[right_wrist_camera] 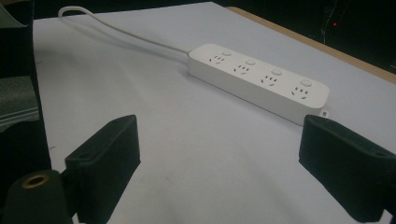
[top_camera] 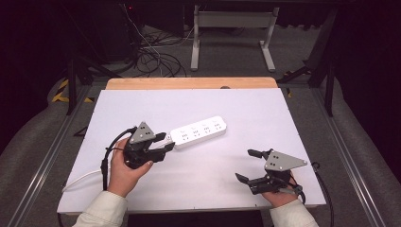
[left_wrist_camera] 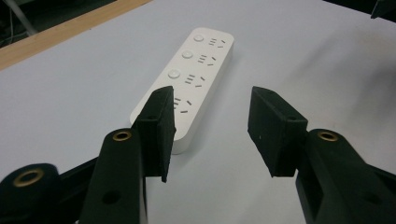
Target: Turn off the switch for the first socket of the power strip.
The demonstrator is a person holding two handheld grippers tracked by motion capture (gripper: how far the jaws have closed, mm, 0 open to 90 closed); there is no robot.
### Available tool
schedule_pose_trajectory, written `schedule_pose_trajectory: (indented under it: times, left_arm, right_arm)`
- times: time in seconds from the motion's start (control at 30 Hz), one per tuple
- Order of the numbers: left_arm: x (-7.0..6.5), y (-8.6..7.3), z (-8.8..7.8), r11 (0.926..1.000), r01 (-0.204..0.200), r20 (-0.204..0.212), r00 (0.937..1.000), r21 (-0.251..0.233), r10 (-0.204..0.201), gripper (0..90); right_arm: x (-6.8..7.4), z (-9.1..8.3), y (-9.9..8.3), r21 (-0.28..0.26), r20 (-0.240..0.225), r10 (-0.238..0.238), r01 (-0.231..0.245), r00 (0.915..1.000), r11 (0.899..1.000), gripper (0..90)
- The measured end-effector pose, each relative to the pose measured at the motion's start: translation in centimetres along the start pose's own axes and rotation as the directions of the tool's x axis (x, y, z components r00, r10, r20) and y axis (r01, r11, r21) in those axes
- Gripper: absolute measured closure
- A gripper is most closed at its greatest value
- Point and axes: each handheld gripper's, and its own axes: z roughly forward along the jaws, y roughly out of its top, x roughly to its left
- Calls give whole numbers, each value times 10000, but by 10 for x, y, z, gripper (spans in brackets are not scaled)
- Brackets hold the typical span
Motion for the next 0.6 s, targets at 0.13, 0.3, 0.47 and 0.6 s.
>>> schedule_pose_trajectory:
  times: [0.13,0.3,0.47,0.6]
  left_arm:
    - [1,6,4,9988,-69,102,9999,477,65,588]
    - [3,16,12,9968,-107,301,9995,793,83,723]
    - [5,22,19,9943,-188,470,9988,1045,139,841]
    - [4,27,28,9909,-272,361,9991,1316,227,899]
  right_arm:
    - [1,0,0,-3,-7,35,-35,10000,10000,128]
    - [1,0,0,-24,-17,62,-62,10000,10000,128]
    - [0,-1,0,-31,-23,28,-29,10000,10000,128]
    - [0,-1,0,-50,-49,43,-43,10000,10000,128]
